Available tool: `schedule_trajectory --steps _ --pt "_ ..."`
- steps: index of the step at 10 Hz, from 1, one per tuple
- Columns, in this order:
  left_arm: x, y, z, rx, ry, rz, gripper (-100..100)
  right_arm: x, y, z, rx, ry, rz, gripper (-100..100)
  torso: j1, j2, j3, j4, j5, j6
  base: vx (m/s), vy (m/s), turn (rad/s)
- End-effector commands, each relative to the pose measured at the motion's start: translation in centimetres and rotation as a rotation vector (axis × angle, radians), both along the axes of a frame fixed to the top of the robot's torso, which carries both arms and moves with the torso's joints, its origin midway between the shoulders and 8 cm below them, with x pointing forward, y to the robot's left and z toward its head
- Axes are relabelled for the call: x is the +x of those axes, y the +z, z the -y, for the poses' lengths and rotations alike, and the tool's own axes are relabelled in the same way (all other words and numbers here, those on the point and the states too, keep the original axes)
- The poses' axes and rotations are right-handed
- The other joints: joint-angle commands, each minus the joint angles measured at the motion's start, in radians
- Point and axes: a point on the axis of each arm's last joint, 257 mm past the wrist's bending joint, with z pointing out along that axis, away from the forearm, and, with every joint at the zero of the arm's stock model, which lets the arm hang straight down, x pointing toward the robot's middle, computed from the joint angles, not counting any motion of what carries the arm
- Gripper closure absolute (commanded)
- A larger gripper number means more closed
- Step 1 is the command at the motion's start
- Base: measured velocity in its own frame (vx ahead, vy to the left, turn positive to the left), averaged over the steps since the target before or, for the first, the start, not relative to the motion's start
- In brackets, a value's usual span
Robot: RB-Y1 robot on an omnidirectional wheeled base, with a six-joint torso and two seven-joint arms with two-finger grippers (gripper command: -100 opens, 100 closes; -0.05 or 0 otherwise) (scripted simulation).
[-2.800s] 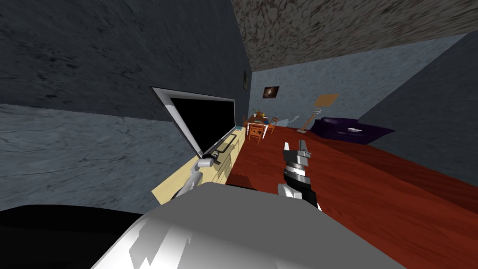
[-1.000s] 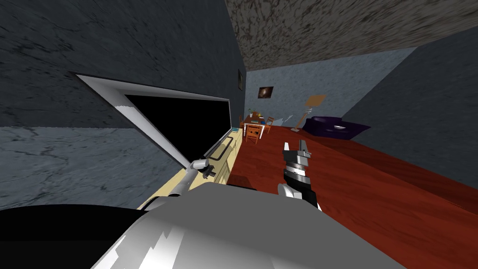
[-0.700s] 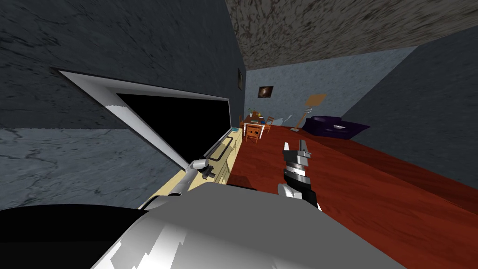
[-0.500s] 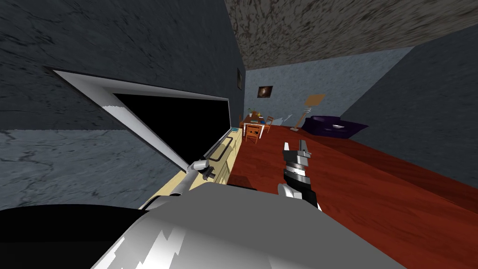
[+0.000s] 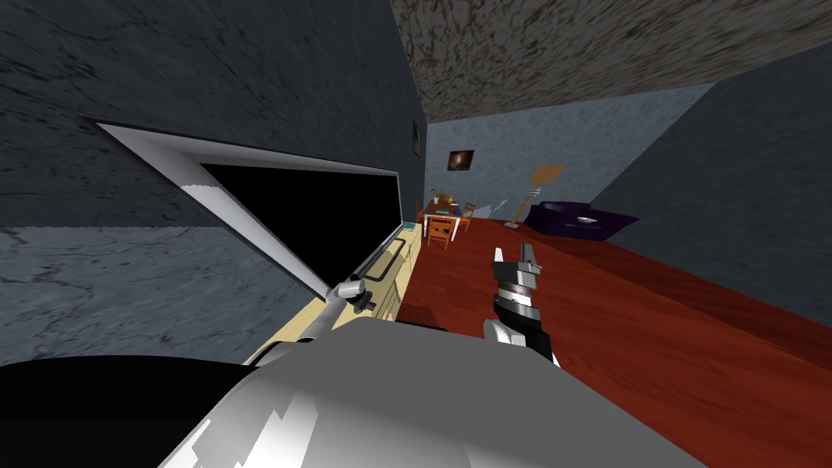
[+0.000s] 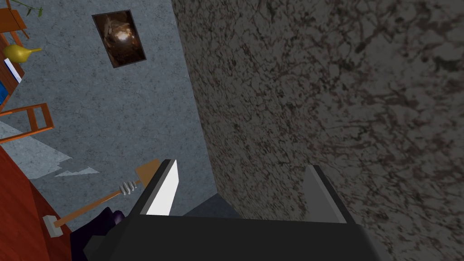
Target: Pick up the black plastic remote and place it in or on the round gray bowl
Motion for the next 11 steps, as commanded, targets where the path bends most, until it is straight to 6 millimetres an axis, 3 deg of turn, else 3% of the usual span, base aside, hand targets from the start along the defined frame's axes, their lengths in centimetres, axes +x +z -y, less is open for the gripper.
schedule_trajectory --steps 1,3,4,5,8,9,10,11 --pt "0.0 0.0 0.0 0.000 0.000 0.000 100 0.0 0.0 0.0 0.000 0.000 0.000 0 0.000 0.000 0.000 0.000 0.000 0.000 0.000 0.000 0.000" --pt "0.0 0.0 0.0 0.000 0.001 0.000 100 0.0 0.0 0.0 0.000 0.000 0.000 0 0.002 -0.002 -0.001 -0.001 0.000 0.000 0.000 0.000 0.000" --pt "0.0 0.0 0.0 0.000 0.001 0.000 0 0.0 0.0 0.0 0.000 0.000 0.000 0 0.002 -0.002 -0.001 -0.001 0.001 0.000 0.000 0.000 0.000" --pt "0.5 1.0 -0.5 0.001 -0.007 0.002 100 0.0 0.0 0.0 0.000 0.000 0.000 0 0.002 -0.002 -0.001 -0.001 0.001 0.000 -0.002 -0.022 0.055" --pt "0.8 1.7 -0.8 0.002 -0.011 0.003 100 0.0 0.0 0.0 0.000 0.000 0.000 0 -0.001 -0.002 -0.001 0.000 0.000 0.000 -0.001 -0.034 0.029" --pt "0.8 1.8 -0.8 0.001 -0.012 0.002 0 0.0 0.0 0.0 0.000 0.000 0.000 0 0.000 -0.002 -0.001 0.000 0.000 0.000 0.000 0.000 0.000" --pt "1.5 2.9 -1.0 -0.013 -0.007 0.020 100 0.0 0.0 0.0 0.000 0.000 0.000 0 0.001 -0.002 -0.001 0.000 0.000 0.000 -0.052 -0.052 -0.115" --pt "1.8 3.7 -1.1 -0.026 -0.004 0.031 100 0.0 0.0 0.0 0.000 0.000 0.000 0 -0.002 0.000 0.000 0.001 0.000 0.001 -0.099 -0.101 -0.162"
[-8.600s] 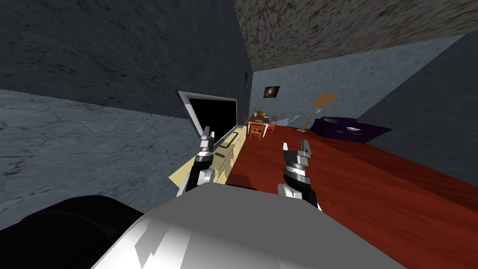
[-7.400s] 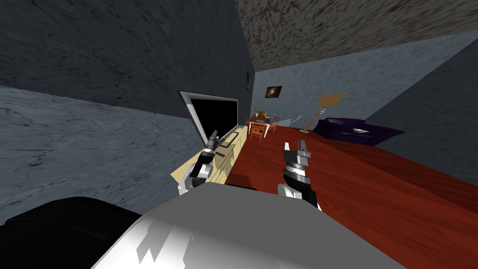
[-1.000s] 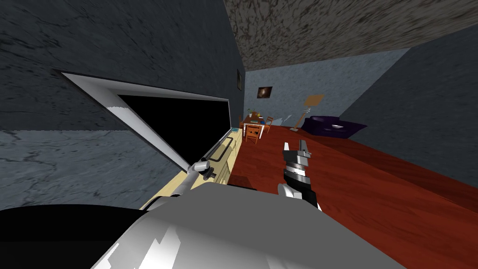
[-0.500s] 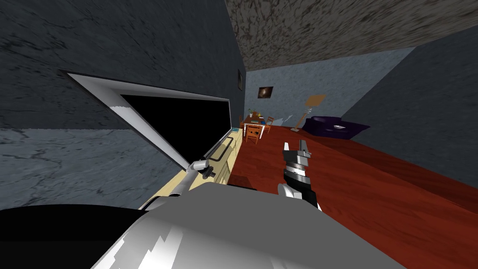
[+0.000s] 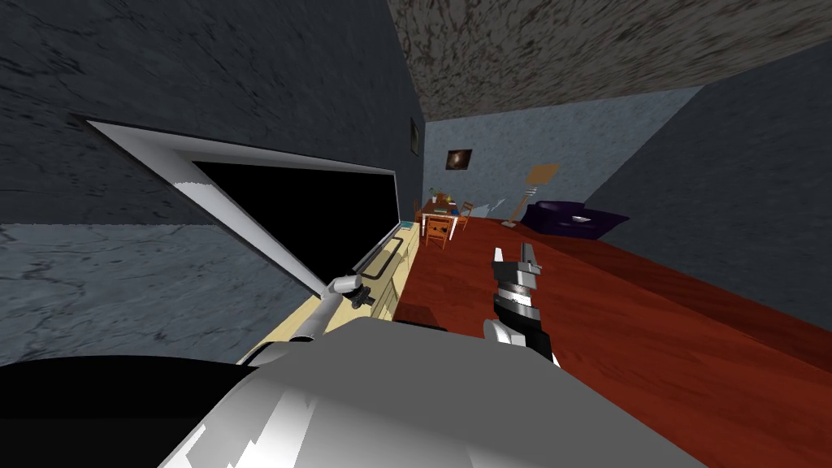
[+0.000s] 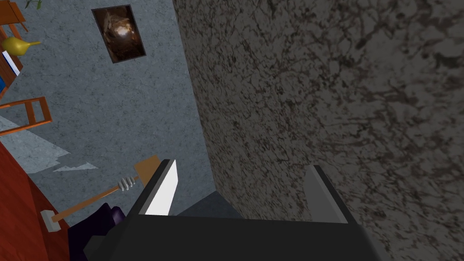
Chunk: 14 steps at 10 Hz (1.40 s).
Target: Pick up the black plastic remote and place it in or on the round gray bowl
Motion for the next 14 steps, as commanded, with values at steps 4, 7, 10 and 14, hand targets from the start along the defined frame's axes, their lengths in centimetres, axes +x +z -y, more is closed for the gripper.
schedule_trajectory --steps 4,7,10,14 --pt "1.3 3.2 -0.2 -0.051 0.003 0.038 100 0.0 0.0 0.0 0.000 0.000 0.000 0 -0.003 0.004 0.003 0.001 0.000 -0.001 -0.118 -0.124 -0.079" --pt "1.7 4.8 -0.1 -0.077 -0.001 0.049 100 0.0 0.0 0.0 0.000 0.000 0.000 0 0.002 0.005 0.004 0.002 0.000 -0.001 -0.115 -0.084 -0.032" --pt "1.8 5.9 0.3 -0.107 -0.005 0.051 100 0.0 0.0 0.0 0.000 0.000 0.000 0 0.001 0.005 0.003 0.002 0.000 -0.001 -0.106 -0.092 0.002" --pt "1.5 7.5 -0.3 -0.112 -0.018 0.034 100 0.0 0.0 0.0 0.000 0.000 0.000 0 0.007 0.006 0.004 0.002 0.001 -0.003 -0.112 -0.033 0.088"
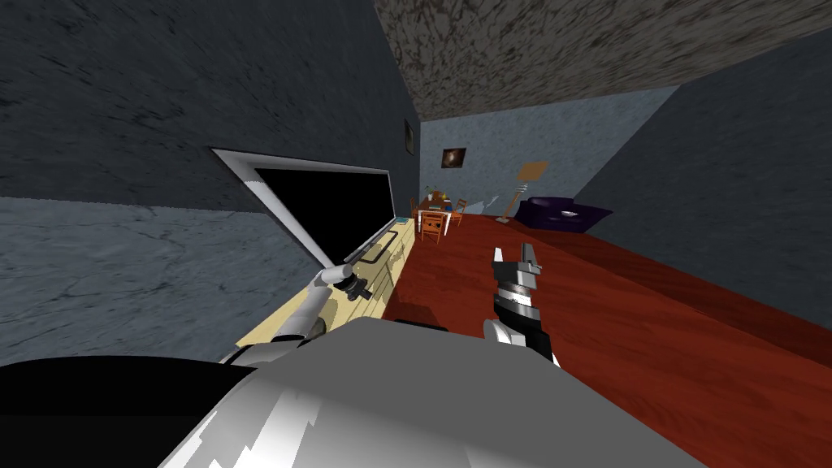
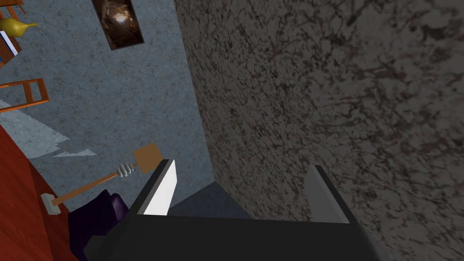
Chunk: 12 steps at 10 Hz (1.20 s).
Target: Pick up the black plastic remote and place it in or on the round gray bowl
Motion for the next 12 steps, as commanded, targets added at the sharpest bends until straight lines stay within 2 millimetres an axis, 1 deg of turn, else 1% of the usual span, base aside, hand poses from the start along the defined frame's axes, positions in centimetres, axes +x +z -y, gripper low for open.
schedule_trajectory --steps 1,2,5,6,8,9,10,12 --pt "-0.3 0.9 -0.9 0.016 -0.010 -0.016 100 0.0 0.0 0.0 0.000 0.000 0.000 0 0.000 0.000 0.000 0.000 0.000 0.000 -0.162 0.007 0.178" --pt "-0.4 1.3 -1.3 0.025 -0.014 -0.021 100 0.0 0.0 0.0 0.000 0.000 0.000 0 0.001 0.002 0.001 0.000 0.000 -0.001 -0.145 0.034 0.138" --pt "-1.1 3.1 -3.8 0.081 -0.035 -0.054 100 0.0 0.0 0.0 0.000 0.000 0.000 0 0.004 0.005 0.003 0.001 0.001 -0.002 -0.183 0.059 0.200" --pt "-1.2 3.4 -4.3 0.093 -0.038 -0.061 100 0.0 0.0 0.0 0.000 0.000 0.000 0 0.005 0.006 0.003 0.001 0.000 -0.003 -0.151 0.074 0.166" --pt "-1.6 4.5 -5.8 0.130 -0.046 -0.081 100 0.0 0.0 0.0 0.000 0.000 0.000 0 0.004 0.001 0.000 0.000 -0.001 -0.004 -0.118 0.066 0.207" --pt "-1.5 4.1 -5.2 0.119 -0.046 -0.072 100 0.0 0.0 0.0 0.000 0.000 0.000 0 0.002 0.001 0.000 -0.001 -0.001 -0.004 -0.059 0.028 0.056" --pt "-1.7 4.1 -5.4 0.122 -0.045 -0.077 -100 0.0 0.0 0.0 0.000 0.000 0.000 0 -0.001 -0.003 -0.002 -0.001 -0.001 -0.001 -0.014 0.008 -0.001" --pt "-1.7 4.1 -5.4 0.122 -0.045 -0.078 -100 0.0 0.0 0.0 0.000 0.000 0.000 0 -0.004 -0.009 -0.005 -0.002 -0.002 -0.001 -0.003 0.002 0.000"
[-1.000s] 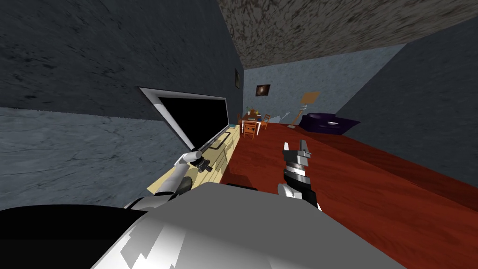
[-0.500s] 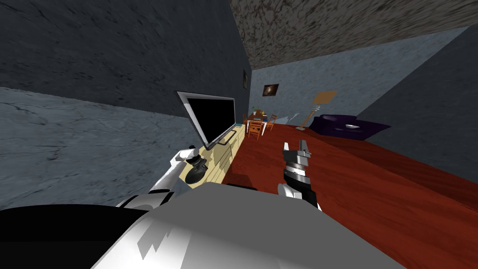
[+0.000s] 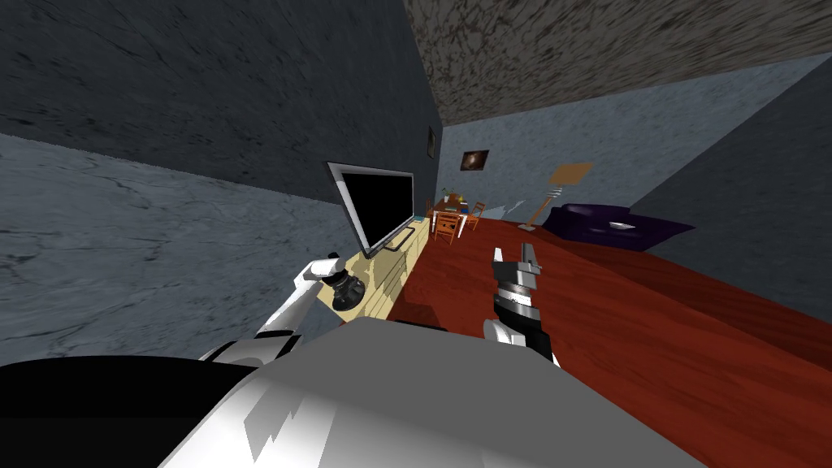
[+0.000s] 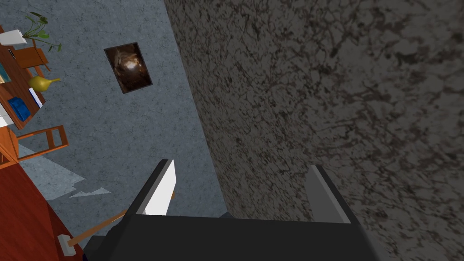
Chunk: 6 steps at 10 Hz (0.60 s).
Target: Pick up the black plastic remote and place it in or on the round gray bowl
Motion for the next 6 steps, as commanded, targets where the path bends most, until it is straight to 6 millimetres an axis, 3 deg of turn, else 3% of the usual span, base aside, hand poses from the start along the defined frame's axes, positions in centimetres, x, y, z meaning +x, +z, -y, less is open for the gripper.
schedule_trajectory --steps 1,2,3,4,6 --pt "0.0 0.0 0.0 0.000 0.000 0.000 -100 0.0 0.0 0.0 0.000 0.000 0.000 0 0.000 0.000 0.000 0.000 0.000 0.000 0.000 0.000 0.000" --pt "0.0 0.0 0.0 0.000 0.000 0.000 -100 0.0 0.0 0.0 0.000 0.000 0.000 0 0.000 0.000 0.000 0.000 0.000 0.000 0.000 0.000 0.000" --pt "0.0 0.0 0.0 0.000 0.000 0.000 0 0.0 0.0 0.0 0.000 0.000 0.000 0 0.000 0.000 0.000 0.000 0.000 0.000 0.000 0.000 0.000" --pt "0.1 1.1 -0.2 -0.001 -0.005 0.001 -100 0.0 0.0 0.0 0.000 0.000 0.000 0 0.000 -0.001 0.000 0.000 0.000 0.000 0.009 -0.012 0.039" --pt "0.1 2.3 -0.4 -0.001 -0.012 0.002 -100 0.0 0.0 0.0 0.000 0.000 0.000 0 -0.002 -0.001 -0.001 0.000 0.000 0.000 0.017 -0.022 0.048"
